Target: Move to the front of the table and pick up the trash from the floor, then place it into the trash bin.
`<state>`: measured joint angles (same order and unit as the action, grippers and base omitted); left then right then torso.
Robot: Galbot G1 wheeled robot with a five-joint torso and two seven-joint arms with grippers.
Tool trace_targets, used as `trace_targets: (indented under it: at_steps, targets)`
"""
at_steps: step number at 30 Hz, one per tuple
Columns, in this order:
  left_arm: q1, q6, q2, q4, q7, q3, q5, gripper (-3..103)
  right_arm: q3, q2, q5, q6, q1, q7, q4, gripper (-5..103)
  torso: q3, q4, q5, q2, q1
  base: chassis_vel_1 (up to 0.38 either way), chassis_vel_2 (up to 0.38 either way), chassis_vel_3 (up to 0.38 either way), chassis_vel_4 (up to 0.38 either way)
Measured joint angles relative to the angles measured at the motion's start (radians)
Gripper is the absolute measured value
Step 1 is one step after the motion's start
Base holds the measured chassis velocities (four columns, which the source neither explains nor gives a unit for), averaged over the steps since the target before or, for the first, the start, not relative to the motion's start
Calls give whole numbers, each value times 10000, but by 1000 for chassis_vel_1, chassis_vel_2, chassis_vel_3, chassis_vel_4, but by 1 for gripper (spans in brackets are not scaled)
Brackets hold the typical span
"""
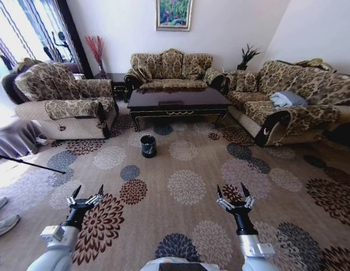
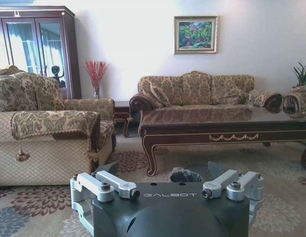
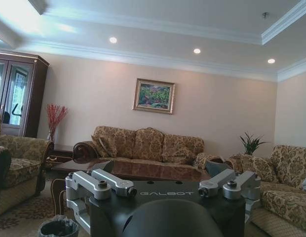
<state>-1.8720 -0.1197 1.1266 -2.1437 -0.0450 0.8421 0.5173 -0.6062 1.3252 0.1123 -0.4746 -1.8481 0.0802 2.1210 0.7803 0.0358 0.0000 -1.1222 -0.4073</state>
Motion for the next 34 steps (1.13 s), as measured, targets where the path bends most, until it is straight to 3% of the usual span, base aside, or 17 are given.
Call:
trace_targets:
  at_steps: [12, 34]
  targets:
    - [0, 0, 0, 0, 0, 0, 0, 100, 0, 0, 0, 0, 0, 0, -1, 100, 284, -1, 0, -509, -227, 0, 0, 0, 0]
    - [0, 0, -1, 0, 0, 0, 0, 100, 0, 0, 0, 0, 0, 0, -1, 100, 248, -1, 0, -447, -203, 0, 0, 0, 0]
